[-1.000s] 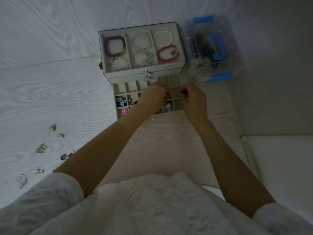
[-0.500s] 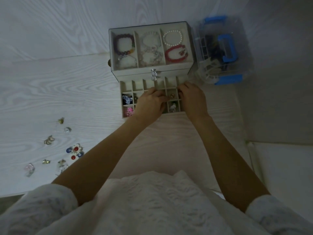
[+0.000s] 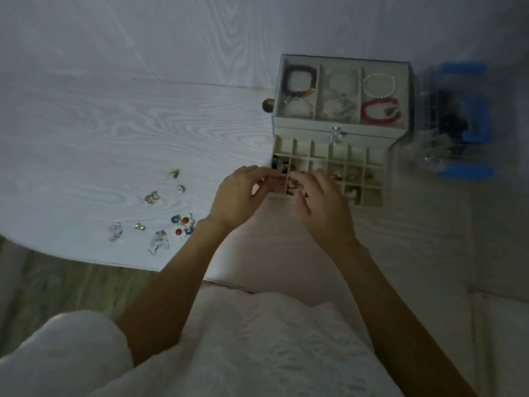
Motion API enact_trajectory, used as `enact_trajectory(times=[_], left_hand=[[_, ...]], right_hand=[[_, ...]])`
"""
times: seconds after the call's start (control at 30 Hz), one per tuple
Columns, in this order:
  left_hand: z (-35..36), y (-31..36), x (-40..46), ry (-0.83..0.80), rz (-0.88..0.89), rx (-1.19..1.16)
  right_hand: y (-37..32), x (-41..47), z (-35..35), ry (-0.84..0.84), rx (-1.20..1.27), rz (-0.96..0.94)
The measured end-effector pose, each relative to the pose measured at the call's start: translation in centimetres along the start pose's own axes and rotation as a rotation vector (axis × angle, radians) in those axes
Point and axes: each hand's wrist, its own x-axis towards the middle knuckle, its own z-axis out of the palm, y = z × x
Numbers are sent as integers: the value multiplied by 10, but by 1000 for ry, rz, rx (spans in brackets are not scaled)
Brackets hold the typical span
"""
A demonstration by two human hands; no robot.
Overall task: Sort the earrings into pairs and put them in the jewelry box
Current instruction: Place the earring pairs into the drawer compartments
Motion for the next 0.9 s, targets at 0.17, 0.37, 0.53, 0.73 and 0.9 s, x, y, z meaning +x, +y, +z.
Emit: enact_trajectory(times=[0.17,0.37,0.53,0.73,0.9], left_hand=[[-42,-58,-68,153,-339,12],[-55,-115,-125,52,-576,169],[-46,-122,-125,41,-509,226],[-43,-131,-115,19,-560,137],[-47,-127,-99,-14,-520,90]], right_hand=[[-56,10,59,-251,27,-207],[-105,16,115,-518,74,-285],[-120,26,146,-586,-27,-397],[-123,32,152,-571,-94,-389],[-112,28,150,-455,-71,-155]])
